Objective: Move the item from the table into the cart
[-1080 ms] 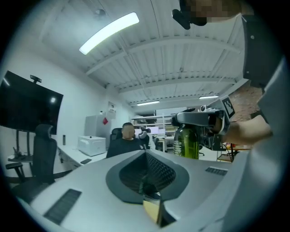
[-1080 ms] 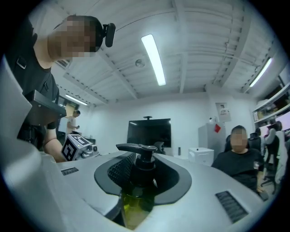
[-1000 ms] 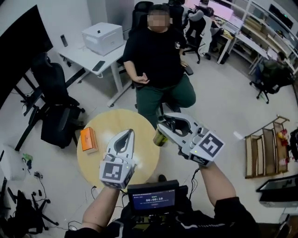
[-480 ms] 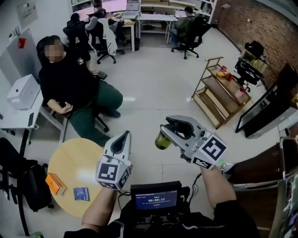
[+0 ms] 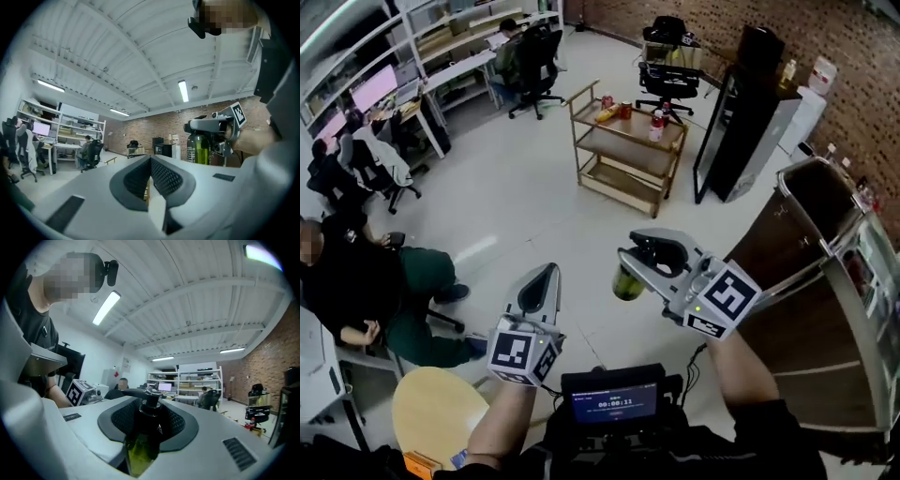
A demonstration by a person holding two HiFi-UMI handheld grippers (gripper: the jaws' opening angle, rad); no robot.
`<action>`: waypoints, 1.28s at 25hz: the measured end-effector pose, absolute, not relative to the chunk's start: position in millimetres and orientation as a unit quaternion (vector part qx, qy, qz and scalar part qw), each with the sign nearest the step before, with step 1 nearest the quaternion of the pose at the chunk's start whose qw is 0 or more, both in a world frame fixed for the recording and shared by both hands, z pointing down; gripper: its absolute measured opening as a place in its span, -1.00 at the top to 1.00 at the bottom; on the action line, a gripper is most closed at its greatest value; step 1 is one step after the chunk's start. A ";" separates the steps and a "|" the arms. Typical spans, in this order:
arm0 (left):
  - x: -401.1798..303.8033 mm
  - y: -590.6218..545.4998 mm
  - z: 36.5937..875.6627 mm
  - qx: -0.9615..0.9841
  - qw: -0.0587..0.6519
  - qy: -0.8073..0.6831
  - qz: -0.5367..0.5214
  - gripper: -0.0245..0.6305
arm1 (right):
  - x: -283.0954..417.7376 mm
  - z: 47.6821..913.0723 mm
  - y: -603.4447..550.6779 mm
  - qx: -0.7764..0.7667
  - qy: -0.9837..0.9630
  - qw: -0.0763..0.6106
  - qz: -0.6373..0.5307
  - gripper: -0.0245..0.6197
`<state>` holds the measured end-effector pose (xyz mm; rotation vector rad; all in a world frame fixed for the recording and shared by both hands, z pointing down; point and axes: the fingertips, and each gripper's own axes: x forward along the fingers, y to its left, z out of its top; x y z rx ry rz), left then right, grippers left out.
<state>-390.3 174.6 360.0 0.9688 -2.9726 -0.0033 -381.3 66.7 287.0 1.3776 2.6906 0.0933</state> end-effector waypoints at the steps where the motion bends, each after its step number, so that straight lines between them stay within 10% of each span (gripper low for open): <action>1: -399.7 163.8 359.2 0.329 0.013 -0.944 0.000 0.89 | -385.6 286.1 56.8 0.434 0.898 0.058 0.030 0.58; 14: -399.0 -134.4 345.2 0.628 -0.029 -0.778 0.016 0.89 | -317.6 275.5 -209.7 0.108 0.992 0.045 0.045 0.60; 32: -50.8 -563.3 326.0 0.817 -0.036 -0.575 0.016 0.89 | 40.1 272.9 -585.2 -0.167 0.984 0.022 0.051 0.60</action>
